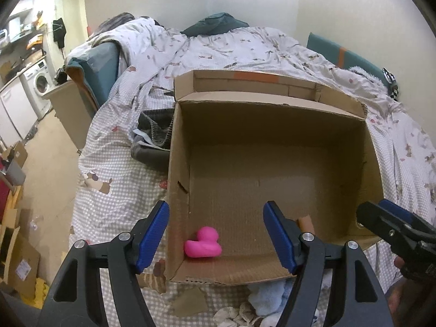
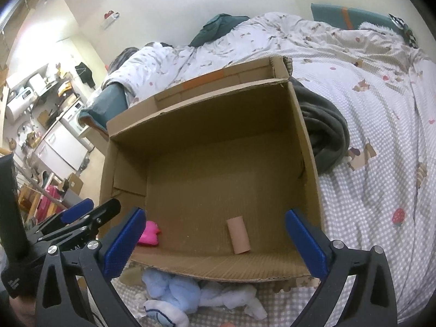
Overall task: Organize soft objects
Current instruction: 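Open both grippers to drop the duck and tube inside the box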
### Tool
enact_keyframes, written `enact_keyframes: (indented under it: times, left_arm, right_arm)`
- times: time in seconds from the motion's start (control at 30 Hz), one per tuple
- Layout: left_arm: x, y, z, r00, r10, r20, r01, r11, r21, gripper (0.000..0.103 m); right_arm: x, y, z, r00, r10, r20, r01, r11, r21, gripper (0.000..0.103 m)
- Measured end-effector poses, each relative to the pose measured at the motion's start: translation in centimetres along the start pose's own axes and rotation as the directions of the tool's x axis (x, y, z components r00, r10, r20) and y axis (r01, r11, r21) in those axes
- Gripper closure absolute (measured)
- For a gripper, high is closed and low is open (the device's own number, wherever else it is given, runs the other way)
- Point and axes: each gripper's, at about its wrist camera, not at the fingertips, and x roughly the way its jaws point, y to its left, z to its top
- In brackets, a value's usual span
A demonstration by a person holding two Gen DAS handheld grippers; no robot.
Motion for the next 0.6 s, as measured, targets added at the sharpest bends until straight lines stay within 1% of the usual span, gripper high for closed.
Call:
enact_keyframes:
  times: [0.17, 0.2, 0.23, 0.33, 0.37, 0.47, 0.53, 0.6]
  left_arm:
    - [-1.1, 0.6, -0.1, 1.0, -0.013, -0.006, 0.013, 1.0, -0.01, 0.034]
    - [-1.4, 0.8, -0.1, 1.0, -0.014, -0.003, 0.014, 1.0, -0.01, 0.034]
    - [-1.7, 1.0, -0.1, 1.0, -0.007, 0.003, 0.007, 1.0, -0.009, 0.034]
    - [-2.9, 1.7, -0.4, 1.0, 0.019, 0.018, -0.019, 1.0, -0.018, 0.033]
    - [-3.2, 2.0, -0.7, 1.0, 0.02, 0.016, -0.02, 1.0, -0.021, 0.031]
    - [-3.9, 2.9, -1.7, 1.0, 0.027, 0.005, -0.027, 0.999, -0.037, 0.031]
    - [-4.6, 3.6, -2.2, 0.999, 0.04, 0.004, -0.039, 0.998, -0.049, 0.031]
    - [-5.3, 4.2, -2.7, 0.999, 0.048, 0.005, -0.048, 0.997, -0.059, 0.031]
  right_arm:
    - [-0.7, -0.1, 0.2, 1.0, 0.0, 0.006, 0.0, 1.0, 0.029, 0.0]
    - [-1.1, 0.0, 0.2, 1.0, -0.015, 0.013, 0.015, 1.0, 0.023, 0.0]
    - [-1.5, 0.3, 0.2, 0.999, -0.024, 0.022, 0.024, 1.0, 0.012, 0.0]
    - [-2.6, 0.6, 0.0, 0.999, -0.007, 0.031, 0.006, 1.0, 0.003, 0.0]
    - [-2.9, 0.7, -0.2, 0.999, -0.008, 0.033, 0.008, 1.0, 0.001, 0.0]
    - [-4.0, 0.9, -0.7, 0.999, -0.009, 0.042, 0.009, 1.0, -0.002, 0.0]
    - [-4.3, 0.9, -1.1, 0.999, 0.007, 0.033, -0.007, 1.0, 0.006, 0.0]
    - [-4.6, 0.7, -1.6, 1.0, 0.021, 0.002, -0.021, 0.999, 0.029, 0.0]
